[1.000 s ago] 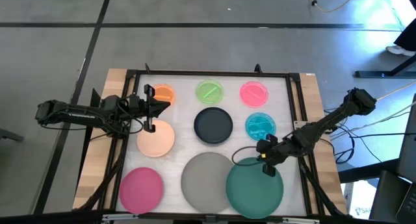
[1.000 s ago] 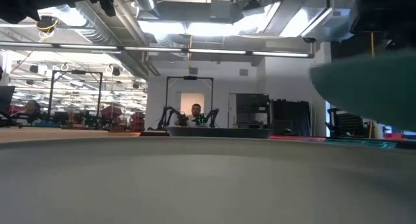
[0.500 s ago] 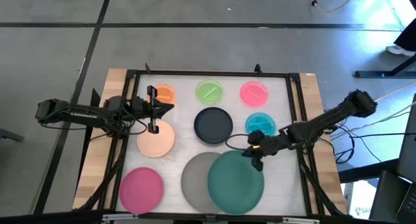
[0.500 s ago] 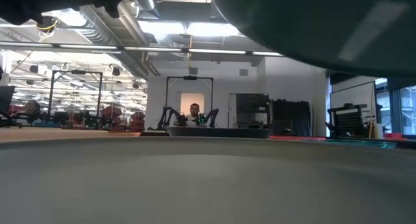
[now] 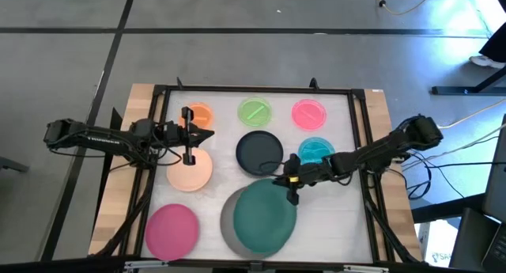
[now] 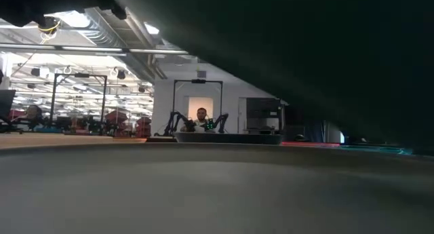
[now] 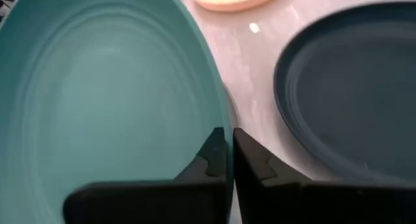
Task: Stack plastic plates
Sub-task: Stack the green plate on top of the gray plate, then stack the black plate on top of the green plate
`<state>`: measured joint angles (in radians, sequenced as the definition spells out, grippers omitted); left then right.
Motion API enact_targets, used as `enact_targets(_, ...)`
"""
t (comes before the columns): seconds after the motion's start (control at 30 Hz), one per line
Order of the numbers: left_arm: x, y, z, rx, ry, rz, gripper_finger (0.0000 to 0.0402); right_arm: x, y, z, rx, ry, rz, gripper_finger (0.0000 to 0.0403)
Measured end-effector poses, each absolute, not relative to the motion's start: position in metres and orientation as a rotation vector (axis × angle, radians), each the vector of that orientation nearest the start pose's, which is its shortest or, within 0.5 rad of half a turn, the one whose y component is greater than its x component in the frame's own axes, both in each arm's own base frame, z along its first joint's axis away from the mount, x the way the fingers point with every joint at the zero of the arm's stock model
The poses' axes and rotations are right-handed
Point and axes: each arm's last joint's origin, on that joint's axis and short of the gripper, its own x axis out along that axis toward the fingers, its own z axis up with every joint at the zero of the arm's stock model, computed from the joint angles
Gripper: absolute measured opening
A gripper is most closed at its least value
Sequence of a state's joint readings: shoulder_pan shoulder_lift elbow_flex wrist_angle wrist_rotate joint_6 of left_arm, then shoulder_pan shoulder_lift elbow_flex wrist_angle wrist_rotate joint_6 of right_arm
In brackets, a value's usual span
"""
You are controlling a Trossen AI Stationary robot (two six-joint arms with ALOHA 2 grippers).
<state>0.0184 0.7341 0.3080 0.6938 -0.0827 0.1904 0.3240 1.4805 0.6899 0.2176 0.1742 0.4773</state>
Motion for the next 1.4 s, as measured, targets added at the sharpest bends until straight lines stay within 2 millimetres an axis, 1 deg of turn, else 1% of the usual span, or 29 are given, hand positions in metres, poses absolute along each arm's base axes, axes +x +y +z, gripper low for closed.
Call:
enact_targets(0.17, 0.165, 0.001, 0.259, 0.177, -0.252, 0.102, 0.0006, 0.288, 0.083, 0.171, 0.286, 0.563, -0.02, 0.0001)
enact_targets(0.33, 0.165, -0.001, 0.259, 0.182, -0.254, 0.087, 0.0014, 0.293, 0.081, 0.162, 0.275, 0.557, -0.053, 0.0014)
enact_targets(0.43, 0.165, -0.001, 0.259, 0.181, -0.254, 0.089, 0.0029, 0.296, 0.08, 0.159, 0.23, 0.545, -0.061, 0.0036)
enact_targets(0.57, 0.165, -0.001, 0.259, 0.178, -0.255, 0.088, 0.005, 0.298, 0.075, 0.157, 0.217, 0.544, -0.096, 0.008)
enact_targets(0.7, 0.165, -0.001, 0.259, 0.17, -0.254, 0.09, 0.0062, 0.297, 0.075, 0.158, 0.159, 0.544, -0.093, 0.0122)
enact_targets(0.77, 0.165, -0.001, 0.259, 0.17, -0.254, 0.091, 0.0066, 0.296, 0.075, 0.162, 0.102, 0.54, -0.068, 0.0139)
enact_targets(0.83, 0.165, 0.0, 0.259, 0.168, -0.252, 0.117, 0.0071, 0.293, 0.075, 0.172, 0.043, 0.512, -0.04, 0.0151)
enact_targets(0.93, 0.165, 0.002, 0.258, 0.161, -0.237, 0.183, 0.0081, 0.285, 0.078, 0.188, -0.025, 0.48, -0.014, 0.0159)
enact_targets(1.0, 0.167, 0.002, 0.255, 0.138, -0.213, 0.194, 0.0093, 0.277, 0.079, 0.194, -0.067, 0.474, -0.017, 0.016)
enact_targets(1.13, 0.173, 0.001, 0.247, 0.09, -0.15, 0.178, 0.0118, 0.262, 0.078, 0.195, -0.112, 0.469, -0.018, 0.0161)
enact_targets(1.2, 0.176, 0.0, 0.242, 0.082, -0.115, 0.181, 0.0124, 0.258, 0.076, 0.195, -0.115, 0.465, -0.021, 0.0161)
enact_targets(1.3, 0.181, -0.001, 0.237, 0.075, -0.081, 0.183, 0.0126, 0.255, 0.074, 0.191, -0.131, 0.475, -0.028, 0.0161)
enact_targets(1.4, 0.185, -0.003, 0.231, 0.064, -0.046, 0.177, 0.0126, 0.255, 0.073, 0.19, -0.194, 0.477, -0.052, 0.0161)
